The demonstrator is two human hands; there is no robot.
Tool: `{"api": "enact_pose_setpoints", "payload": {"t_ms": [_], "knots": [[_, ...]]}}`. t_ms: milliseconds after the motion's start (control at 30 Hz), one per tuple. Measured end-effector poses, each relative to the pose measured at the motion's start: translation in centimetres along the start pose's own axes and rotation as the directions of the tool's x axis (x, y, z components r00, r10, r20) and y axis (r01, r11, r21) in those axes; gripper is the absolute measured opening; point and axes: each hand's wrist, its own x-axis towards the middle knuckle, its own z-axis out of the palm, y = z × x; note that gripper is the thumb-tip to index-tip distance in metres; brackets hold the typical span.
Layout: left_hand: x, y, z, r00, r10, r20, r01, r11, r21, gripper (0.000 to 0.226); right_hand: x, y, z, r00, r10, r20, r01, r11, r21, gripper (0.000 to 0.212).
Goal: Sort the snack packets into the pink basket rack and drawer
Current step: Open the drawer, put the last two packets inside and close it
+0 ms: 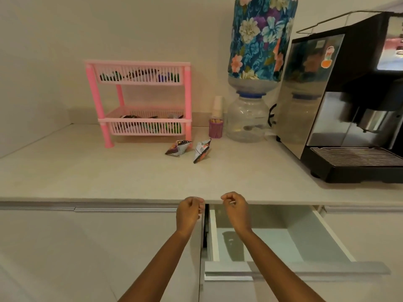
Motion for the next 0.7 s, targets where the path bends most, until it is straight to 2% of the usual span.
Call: {"api": "enact_pose_setpoints", "payload": {"t_ms": [233,433,533,700], "knots": [[6.9,1.6,-1.4,0.987,0.11,-0.113,-0.096,0.987,0.128,0.023,5.9,-1.1,3.6,0.994,-0.086,0.063,0.094,0.986,-0.141,0.023],[14.4,1.7,-3.0,0.978,0.182,-0.104,-0.149,0.953,0.265,0.036,11.0,-1.1,7.3,0.99,-0.135,0.047,0.142,0.962,-0.233,0.018],[18.7,1.2,-3.9,0.982,0.175,-0.073,-0.137,0.92,0.367,0.051,13.7,-1.4,9.3,0.996,-0.091,-0.001,0.089,0.971,-0.221,0.022],[25.6,0.8,-4.9,0.978,0.209,0.004,-0.169,0.779,0.604,0.071,18.6,-2.1,12.0,0.998,0.019,-0.052,-0.031,0.972,-0.231,0.05]]}}
